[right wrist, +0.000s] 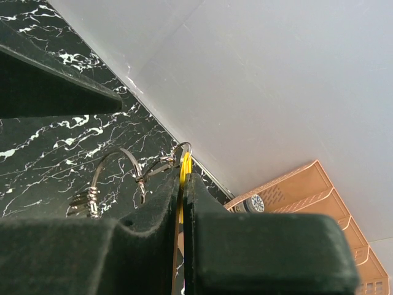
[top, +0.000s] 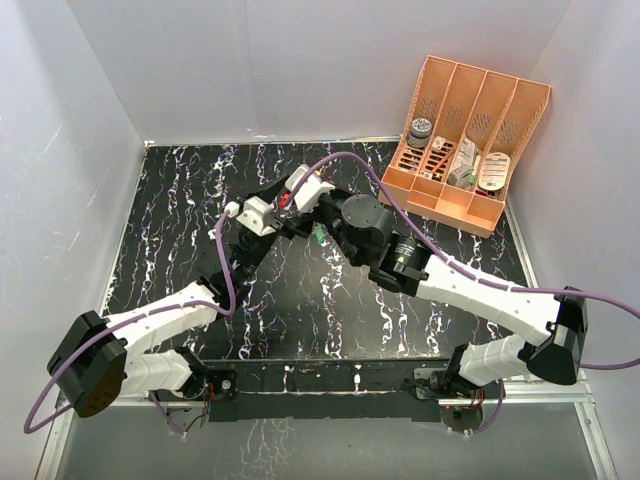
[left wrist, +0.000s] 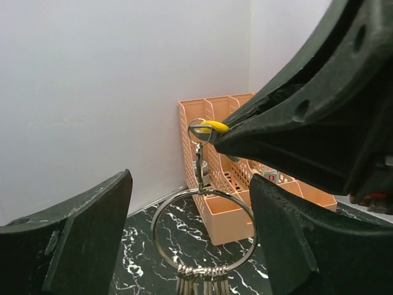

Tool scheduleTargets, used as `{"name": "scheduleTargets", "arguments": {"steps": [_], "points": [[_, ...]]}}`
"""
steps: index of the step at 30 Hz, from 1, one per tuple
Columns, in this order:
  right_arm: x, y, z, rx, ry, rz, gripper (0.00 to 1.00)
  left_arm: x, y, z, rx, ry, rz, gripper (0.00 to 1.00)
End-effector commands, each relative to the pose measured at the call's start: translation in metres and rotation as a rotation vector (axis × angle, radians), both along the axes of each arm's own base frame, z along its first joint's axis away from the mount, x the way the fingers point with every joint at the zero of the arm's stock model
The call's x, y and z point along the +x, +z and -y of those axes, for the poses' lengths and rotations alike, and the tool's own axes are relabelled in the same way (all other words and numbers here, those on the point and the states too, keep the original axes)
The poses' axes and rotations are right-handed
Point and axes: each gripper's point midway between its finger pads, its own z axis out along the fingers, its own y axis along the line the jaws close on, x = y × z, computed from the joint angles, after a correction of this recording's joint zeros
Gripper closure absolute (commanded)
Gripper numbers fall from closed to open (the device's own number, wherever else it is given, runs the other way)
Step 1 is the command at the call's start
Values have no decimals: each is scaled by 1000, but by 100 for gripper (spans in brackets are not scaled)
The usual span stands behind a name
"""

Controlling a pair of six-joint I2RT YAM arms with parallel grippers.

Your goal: Remove the keys from the keyring

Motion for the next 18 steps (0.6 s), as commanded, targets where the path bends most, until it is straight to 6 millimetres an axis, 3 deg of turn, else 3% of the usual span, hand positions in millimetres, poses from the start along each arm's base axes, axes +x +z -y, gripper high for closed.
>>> {"name": "scheduleTargets", "arguments": {"steps": [1,5,11,14,16,18], "points": [[-10,38,8,114,30,57,100,-26,32,-4,-13,-62,128,26],[-21,42,11,109,88,66,100,-42,34,-1,66,-117,170,26],[-54,62,14,127,268,107,100,-68,26,10,243,-248,154,27],[-69,75,17,161,336,117,100,-78,19,19,340,-327,140,36],[-74,75,15,164,366,102,100,-80,15,24,384,-360,115,46],[-74,70,12,144,376,81,100,-79,15,26,404,-371,101,50]]}}
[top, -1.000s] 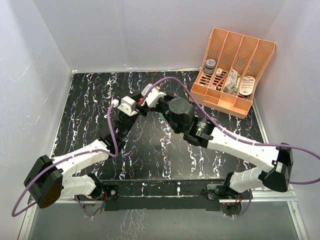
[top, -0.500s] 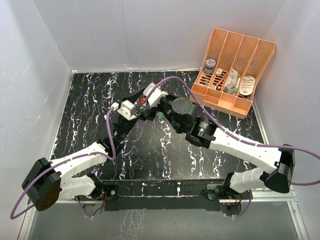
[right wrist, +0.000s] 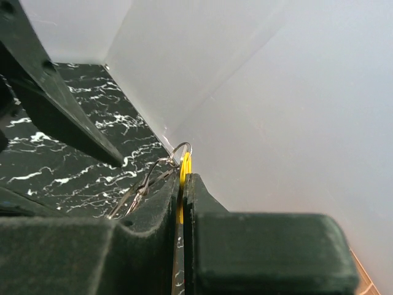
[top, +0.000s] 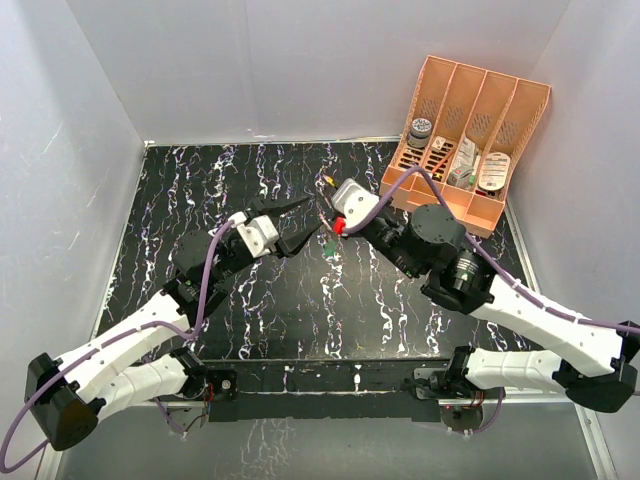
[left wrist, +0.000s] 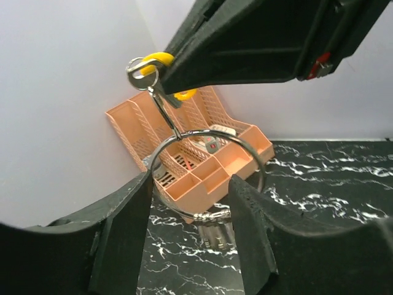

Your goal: Remove the keys from the keyring

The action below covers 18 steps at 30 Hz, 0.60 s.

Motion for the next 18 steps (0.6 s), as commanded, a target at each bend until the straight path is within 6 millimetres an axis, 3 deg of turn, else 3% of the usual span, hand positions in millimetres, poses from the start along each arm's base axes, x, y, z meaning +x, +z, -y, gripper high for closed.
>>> {"name": "scheduleTargets", "arguments": {"steps": [1,10,18], "points": [[-13,14,-10,29,94,0,100,-10,-4,10,115,-83,-15,50],[-16,10,-13,14,115,-6,100,-18,27,1,92,-71,60,48],[-13,6,-16,17,111,-5,100,-18,14,4,142,-89,3,47]]}}
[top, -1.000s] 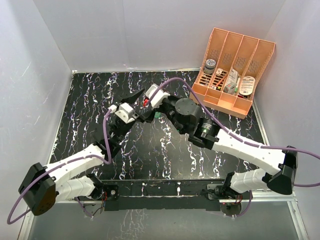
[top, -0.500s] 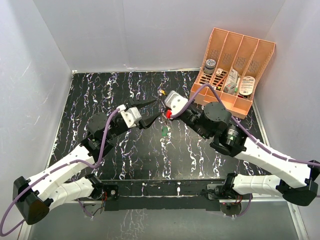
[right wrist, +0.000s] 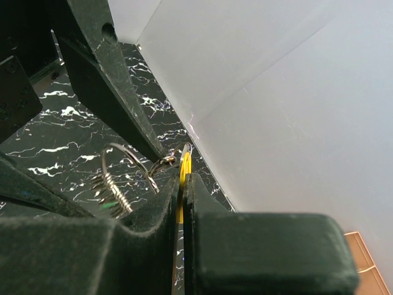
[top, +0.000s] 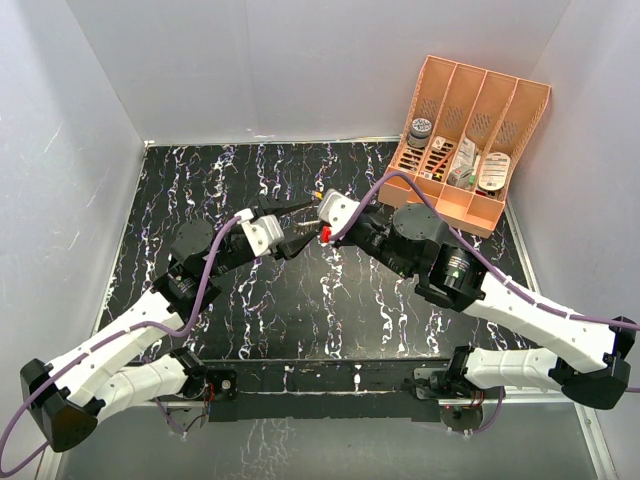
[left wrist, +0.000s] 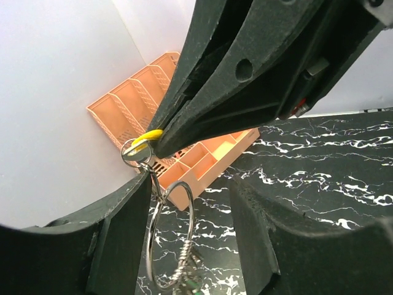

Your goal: Remove the keys from the keyring

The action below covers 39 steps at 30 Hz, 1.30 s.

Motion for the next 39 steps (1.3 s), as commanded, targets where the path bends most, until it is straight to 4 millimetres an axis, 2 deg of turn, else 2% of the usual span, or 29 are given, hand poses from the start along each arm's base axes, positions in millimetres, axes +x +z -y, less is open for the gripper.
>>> {"name": "scheduleTargets", "arguments": {"steps": [1,9,13,17,23,26,33,39], "points": [[-4,33,0,106,16,48,100,-4,8,-4,4,-6,2,47],[-4,36,-6,107,35,57,100,10,0,-6,-9,58,1,49],[-6,37,-5,110,40,58,100,14,6,-13,-65,100,28,51],[-8,38,-4,114,49,60,100,28,4,-22,-91,168,11,58],[-8,35,-5,114,53,58,100,42,7,-30,-156,187,-38,60],[-8,35,-5,114,50,59,100,42,13,-30,-177,165,-39,59],[-8,35,-7,121,53,63,100,37,2,-11,-127,69,-82,59],[-6,35,-7,119,47,62,100,25,3,-10,-148,10,-76,59]]}}
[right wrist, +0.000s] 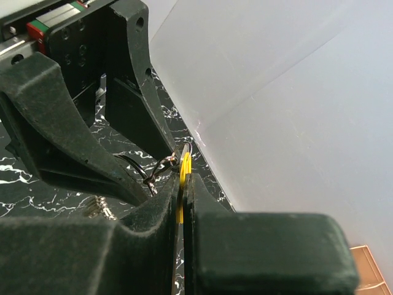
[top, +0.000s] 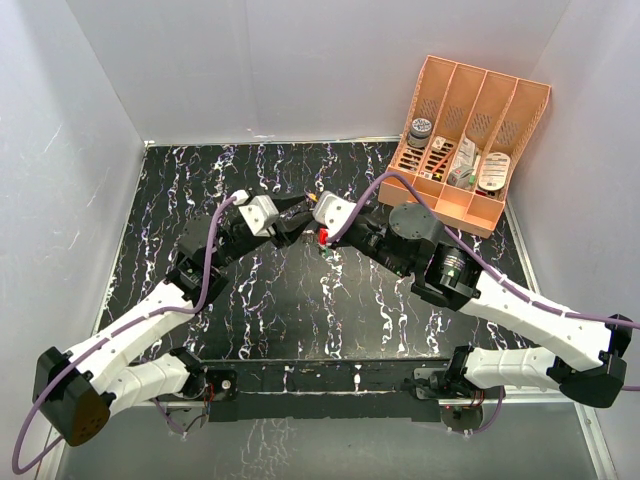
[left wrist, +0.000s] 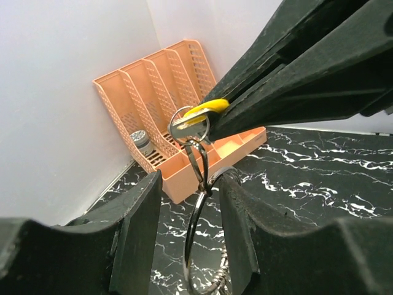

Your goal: Remove the keys from the keyring

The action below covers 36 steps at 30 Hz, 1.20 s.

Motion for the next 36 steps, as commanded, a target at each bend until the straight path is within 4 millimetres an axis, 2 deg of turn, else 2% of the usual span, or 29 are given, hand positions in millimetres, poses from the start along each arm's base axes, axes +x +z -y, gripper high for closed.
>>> {"name": "scheduleTargets", "arguments": {"steps": [1,7,13,19,30,33,36], "points": [[-4,36,4,119,2,58,100,-18,28,-2,-71,-66,67,59],[-2,33,3,115,-5,55,100,-27,39,-11,-124,-59,111,59],[-1,34,3,121,-7,60,100,-27,34,-6,-109,-81,90,65],[-2,36,2,124,-1,61,100,-21,26,-3,-102,-77,64,66],[-2,37,2,124,-1,64,100,-17,29,-3,-124,-65,72,69],[-2,37,3,126,-4,65,100,-17,29,-4,-130,-64,73,74],[-1,38,3,127,-7,66,100,-17,28,-4,-127,-63,66,84]]}}
